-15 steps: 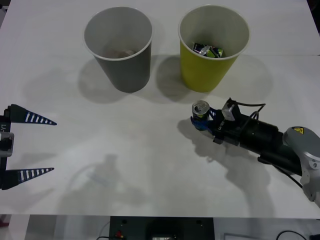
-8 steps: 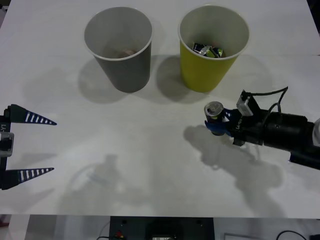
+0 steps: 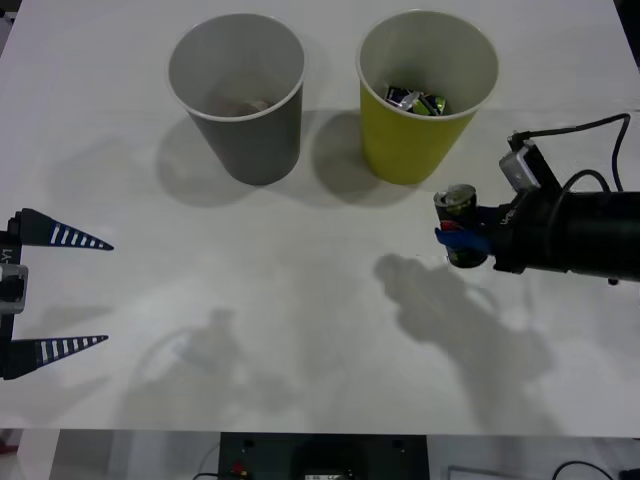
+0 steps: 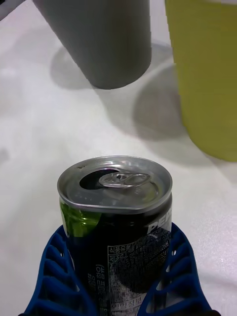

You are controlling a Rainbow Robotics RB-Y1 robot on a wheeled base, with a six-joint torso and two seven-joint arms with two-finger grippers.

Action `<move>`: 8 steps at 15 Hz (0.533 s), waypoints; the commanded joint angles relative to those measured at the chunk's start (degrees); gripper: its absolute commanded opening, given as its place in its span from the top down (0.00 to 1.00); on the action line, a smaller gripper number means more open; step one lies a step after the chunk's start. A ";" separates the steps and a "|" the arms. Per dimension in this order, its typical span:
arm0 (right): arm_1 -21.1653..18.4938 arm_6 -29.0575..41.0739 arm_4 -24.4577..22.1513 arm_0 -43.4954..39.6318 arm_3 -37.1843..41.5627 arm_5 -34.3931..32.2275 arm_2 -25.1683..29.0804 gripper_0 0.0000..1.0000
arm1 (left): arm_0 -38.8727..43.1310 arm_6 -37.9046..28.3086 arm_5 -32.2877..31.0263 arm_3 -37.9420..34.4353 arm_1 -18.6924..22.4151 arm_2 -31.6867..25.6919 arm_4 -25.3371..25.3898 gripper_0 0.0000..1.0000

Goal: Put the can into the green bin and the plastic bottle into the gray bin

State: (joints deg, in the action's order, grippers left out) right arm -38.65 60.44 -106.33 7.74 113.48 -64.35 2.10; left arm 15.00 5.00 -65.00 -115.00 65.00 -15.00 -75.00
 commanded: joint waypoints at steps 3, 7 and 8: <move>-7.93 18.93 -0.63 1.31 5.79 0.01 0.00 1.00 | 0.00 0.00 0.00 0.00 0.00 0.00 0.00 0.00; -13.82 20.16 0.42 6.68 5.00 -4.21 0.09 1.00 | 0.00 0.00 0.00 0.00 0.00 0.00 0.00 0.00; -15.40 20.16 1.56 8.61 3.95 -5.88 0.00 1.00 | 0.00 0.00 0.00 0.00 0.00 0.00 0.00 0.00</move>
State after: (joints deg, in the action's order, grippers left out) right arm -52.89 80.59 -105.56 14.95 118.17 -68.98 2.18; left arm 15.00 5.00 -65.00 -115.00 65.00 -15.00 -75.00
